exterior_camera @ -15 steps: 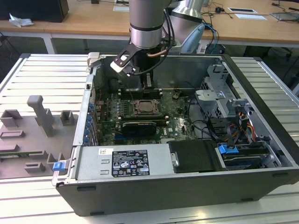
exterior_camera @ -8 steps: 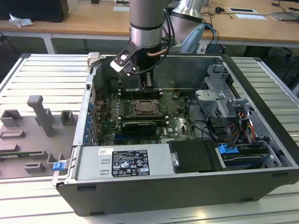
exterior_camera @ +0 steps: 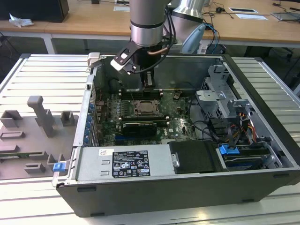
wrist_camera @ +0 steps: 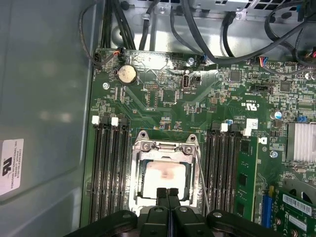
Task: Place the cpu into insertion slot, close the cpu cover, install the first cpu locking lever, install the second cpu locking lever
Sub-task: 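Install the first cpu locking lever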
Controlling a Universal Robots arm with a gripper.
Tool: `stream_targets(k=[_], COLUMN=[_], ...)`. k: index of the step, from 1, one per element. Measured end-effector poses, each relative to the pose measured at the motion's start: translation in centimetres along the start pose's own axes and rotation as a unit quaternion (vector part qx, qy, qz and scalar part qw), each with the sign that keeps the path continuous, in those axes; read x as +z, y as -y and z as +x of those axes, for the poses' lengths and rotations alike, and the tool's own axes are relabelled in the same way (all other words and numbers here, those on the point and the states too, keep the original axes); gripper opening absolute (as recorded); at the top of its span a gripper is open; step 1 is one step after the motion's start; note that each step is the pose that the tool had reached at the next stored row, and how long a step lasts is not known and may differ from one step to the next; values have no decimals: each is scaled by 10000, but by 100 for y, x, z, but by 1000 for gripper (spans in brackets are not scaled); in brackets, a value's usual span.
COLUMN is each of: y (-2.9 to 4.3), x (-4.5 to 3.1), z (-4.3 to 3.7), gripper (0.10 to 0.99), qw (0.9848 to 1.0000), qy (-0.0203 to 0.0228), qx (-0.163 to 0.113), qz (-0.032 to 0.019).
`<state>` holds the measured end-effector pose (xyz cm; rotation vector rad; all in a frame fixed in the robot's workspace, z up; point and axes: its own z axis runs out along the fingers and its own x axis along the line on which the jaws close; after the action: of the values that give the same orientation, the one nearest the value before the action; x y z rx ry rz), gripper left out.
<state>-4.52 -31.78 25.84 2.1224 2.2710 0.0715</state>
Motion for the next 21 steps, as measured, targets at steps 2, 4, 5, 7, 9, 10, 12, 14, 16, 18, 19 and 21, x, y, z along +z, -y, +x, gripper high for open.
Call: stream_targets(k=[2,4,5,7,9,10,12,14,16,18,19,21], y=[-1,-2,-3,-4,-6,-7,-9,-11,-13,-13,-12,-7], x=[-14,-35,-50,-77,-112,-129,-157,-205,-236,-237,-236,-235], z=[0,0,0,1,1,1,1,2,2,2,2,2], gripper=[106,106,106,106,106,106,106,106,106,106,106,106], qw=[10000,10000,10000,10000,10000,10000,10000,10000,10000,10000,9999,9995], qy=[0,0,0,0,0,0,0,0,-1,-1,-6,-18], qx=[0,0,0,0,0,0,0,0,0,-21,-101,-317], qz=[0,0,0,0,0,0,0,0,0,0,1,3])
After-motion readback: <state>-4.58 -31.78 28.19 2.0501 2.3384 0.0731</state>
